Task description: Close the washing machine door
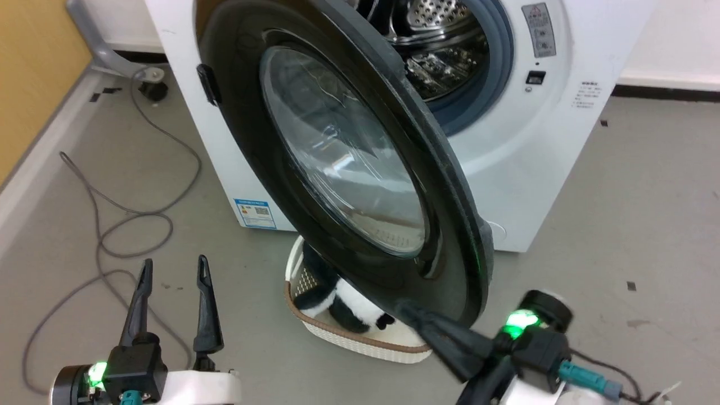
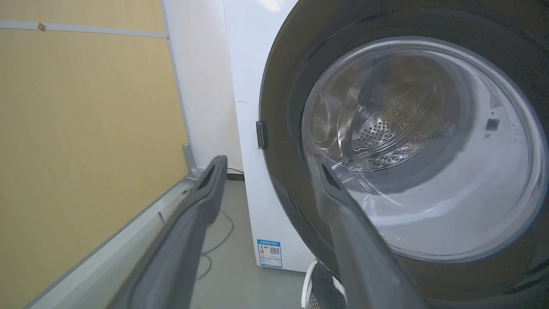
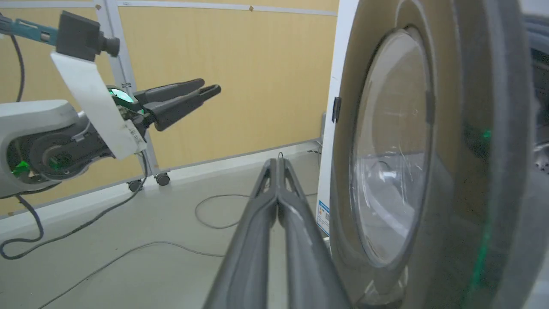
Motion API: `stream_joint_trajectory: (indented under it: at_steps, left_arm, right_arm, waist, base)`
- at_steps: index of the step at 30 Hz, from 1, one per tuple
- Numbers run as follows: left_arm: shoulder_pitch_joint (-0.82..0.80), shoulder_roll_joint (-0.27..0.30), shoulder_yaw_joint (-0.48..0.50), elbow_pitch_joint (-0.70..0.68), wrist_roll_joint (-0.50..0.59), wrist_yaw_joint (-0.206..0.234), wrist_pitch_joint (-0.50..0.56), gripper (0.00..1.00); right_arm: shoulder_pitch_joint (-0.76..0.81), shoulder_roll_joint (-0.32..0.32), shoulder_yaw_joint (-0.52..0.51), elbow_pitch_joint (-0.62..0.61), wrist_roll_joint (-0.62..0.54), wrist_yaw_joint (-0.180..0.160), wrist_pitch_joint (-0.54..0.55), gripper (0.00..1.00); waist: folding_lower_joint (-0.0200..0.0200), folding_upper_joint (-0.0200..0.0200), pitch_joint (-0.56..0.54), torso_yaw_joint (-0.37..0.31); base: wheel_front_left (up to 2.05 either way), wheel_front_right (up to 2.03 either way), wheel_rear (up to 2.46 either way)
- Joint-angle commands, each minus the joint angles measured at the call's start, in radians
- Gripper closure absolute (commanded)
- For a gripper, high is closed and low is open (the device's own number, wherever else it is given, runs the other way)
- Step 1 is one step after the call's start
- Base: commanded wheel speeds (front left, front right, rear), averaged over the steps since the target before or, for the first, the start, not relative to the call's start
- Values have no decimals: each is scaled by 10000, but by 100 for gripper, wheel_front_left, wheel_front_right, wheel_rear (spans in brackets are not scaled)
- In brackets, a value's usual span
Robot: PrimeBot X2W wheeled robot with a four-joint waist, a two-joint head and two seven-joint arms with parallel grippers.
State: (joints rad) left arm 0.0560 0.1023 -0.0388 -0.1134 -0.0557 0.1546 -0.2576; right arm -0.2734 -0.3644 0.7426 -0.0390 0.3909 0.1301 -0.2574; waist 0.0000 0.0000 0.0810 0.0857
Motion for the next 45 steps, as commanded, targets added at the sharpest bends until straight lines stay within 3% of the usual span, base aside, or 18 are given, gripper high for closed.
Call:
stream_joint_trajectory:
  at_steps: [1,14,25,34,45]
  left_arm:
    - [-205,-62,38,-39,83,-31,-41,0]
    - [-864,-255,-267,-7,286,-156,-41,0]
    - [-1571,-321,-353,-297,394,-97,-41,0]
    - [-2133,-377,-394,-434,382,3,-41,0]
    - [-2671,-432,-461,-417,328,15,-42,0]
  right_arm:
    - [116,-69,-298,314,-179,6,-44,100]
    - [-161,559,-3011,1559,-732,6,-44,100]
    - [-2353,1119,-5383,2966,-1343,6,-44,100]
    - [-4959,1120,-6015,4927,-1642,6,-44,100]
    - [-7211,765,-6353,7012,-1893,6,-44,100]
  waist:
    - [0,0,146,-117]
    - [0,0,865,-366]
    - [0,0,2137,-286]
    - [0,0,3291,-201]
    - [0,0,3831,-8]
  base:
    - [0,0,0]
    - [0,0,0]
    - [0,0,0]
    - [0,0,0]
    - [0,0,0]
